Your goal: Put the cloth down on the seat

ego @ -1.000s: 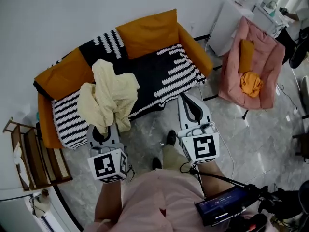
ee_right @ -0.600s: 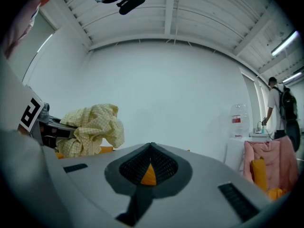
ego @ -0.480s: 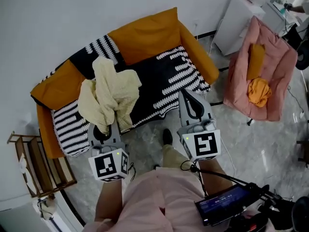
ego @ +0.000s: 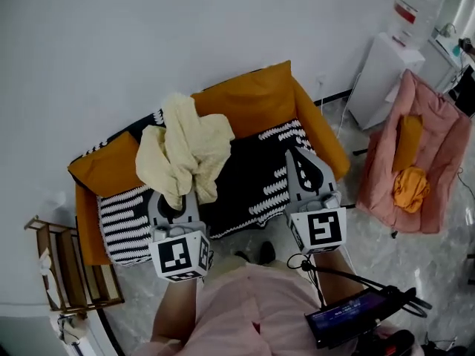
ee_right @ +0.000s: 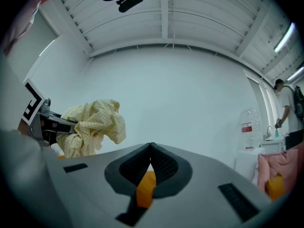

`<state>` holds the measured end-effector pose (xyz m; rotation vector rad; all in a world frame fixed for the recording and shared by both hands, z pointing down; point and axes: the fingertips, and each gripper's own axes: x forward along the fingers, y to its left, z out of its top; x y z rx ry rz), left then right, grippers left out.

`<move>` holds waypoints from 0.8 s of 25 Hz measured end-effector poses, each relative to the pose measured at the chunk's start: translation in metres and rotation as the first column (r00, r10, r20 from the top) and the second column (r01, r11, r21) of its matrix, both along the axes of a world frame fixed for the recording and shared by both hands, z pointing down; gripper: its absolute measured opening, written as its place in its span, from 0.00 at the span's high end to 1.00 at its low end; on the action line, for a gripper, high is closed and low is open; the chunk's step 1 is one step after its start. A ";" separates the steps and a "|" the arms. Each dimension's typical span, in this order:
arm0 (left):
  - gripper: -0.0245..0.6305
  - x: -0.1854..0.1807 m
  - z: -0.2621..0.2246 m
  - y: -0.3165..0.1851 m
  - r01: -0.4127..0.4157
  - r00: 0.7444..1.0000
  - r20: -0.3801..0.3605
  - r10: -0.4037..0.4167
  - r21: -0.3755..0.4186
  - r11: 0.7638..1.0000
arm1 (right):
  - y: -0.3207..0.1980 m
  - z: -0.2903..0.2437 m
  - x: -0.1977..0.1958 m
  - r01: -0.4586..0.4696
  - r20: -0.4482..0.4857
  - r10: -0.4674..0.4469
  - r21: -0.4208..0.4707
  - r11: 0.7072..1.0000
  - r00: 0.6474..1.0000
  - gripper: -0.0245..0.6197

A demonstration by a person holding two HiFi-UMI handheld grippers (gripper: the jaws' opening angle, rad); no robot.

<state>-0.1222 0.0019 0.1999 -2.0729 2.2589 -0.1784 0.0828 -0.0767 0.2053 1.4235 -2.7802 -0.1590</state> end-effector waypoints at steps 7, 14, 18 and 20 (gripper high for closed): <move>0.81 -0.012 0.001 -0.035 -0.002 1.000 -0.007 0.002 -0.002 1.000 | -0.034 -0.003 -0.013 0.002 -0.016 -0.002 0.007 1.000 1.000 0.96; 0.81 -0.028 0.021 -0.079 -0.027 0.999 -0.026 0.026 -0.036 0.999 | -0.075 0.010 -0.032 -0.016 -0.045 0.015 -0.023 1.000 0.999 0.96; 0.81 -0.045 0.046 -0.113 -0.047 0.998 -0.048 0.043 -0.074 0.996 | -0.105 0.025 -0.050 -0.025 -0.062 0.022 -0.038 0.999 0.998 0.96; 0.81 -0.052 0.065 -0.126 -0.060 0.996 -0.067 0.053 -0.109 0.992 | -0.119 0.039 -0.055 -0.037 -0.077 0.032 -0.069 0.997 0.997 0.96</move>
